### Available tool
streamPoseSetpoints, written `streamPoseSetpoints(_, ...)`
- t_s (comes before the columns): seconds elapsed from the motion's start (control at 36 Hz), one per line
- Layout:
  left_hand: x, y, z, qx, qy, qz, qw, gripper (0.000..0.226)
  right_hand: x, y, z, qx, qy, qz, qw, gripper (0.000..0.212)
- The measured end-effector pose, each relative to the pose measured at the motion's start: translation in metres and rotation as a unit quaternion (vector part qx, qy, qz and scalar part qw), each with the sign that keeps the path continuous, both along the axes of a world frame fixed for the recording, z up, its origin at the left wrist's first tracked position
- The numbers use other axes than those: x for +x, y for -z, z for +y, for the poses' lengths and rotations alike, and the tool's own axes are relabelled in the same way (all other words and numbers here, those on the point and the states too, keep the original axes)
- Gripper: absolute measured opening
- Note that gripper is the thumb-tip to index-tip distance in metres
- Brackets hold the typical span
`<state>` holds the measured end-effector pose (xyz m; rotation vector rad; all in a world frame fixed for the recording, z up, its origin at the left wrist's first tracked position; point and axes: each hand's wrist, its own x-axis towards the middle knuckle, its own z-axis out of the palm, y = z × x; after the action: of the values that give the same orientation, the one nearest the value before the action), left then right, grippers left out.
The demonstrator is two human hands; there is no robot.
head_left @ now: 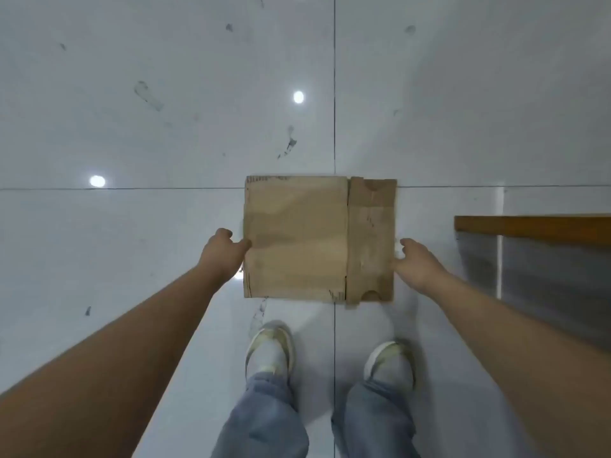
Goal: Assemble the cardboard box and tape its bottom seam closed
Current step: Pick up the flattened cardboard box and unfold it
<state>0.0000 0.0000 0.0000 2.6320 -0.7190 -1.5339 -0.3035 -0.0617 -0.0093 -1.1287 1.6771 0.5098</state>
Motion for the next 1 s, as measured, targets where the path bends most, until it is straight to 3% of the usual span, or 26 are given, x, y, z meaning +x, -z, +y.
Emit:
streamPoseSetpoints(0.22,-0.014,0.054,-0.003,-0.047,-0.102,0.021,0.993,0.044,0.014,0.051,-0.008,-0.060,0.187,-0.005,0.981,0.069)
streamPoseSetpoints(0.39,-0.017,0.047,-0.008,-0.090,-0.150,0.026,0.984,0.044,0.012,0.052,-0.016,-0.020,0.279,-0.034,0.959,0.073)
streamPoseSetpoints(0.53,-0.016,-0.006,-0.008,-0.095,-0.167,0.085,0.978,0.032,0.015,0.001,-0.017,0.027,0.320,-0.101,0.942,0.039)
streamPoseSetpoints(0.72,-0.044,-0.109,-0.019,-0.090,-0.108,0.069,0.988,0.014,0.061,-0.099,-0.019,0.107,0.300,-0.160,0.934,0.073)
streamPoseSetpoints(0.86,-0.043,-0.158,-0.039,-0.107,-0.080,0.061,0.989,0.011,0.075,-0.137,-0.034,0.011,0.306,-0.110,0.946,0.064)
streamPoseSetpoints(1.0,-0.030,-0.218,-0.051,-0.131,-0.088,0.050,0.986,0.011,0.056,-0.187,-0.043,-0.031,0.303,-0.023,0.952,0.079)
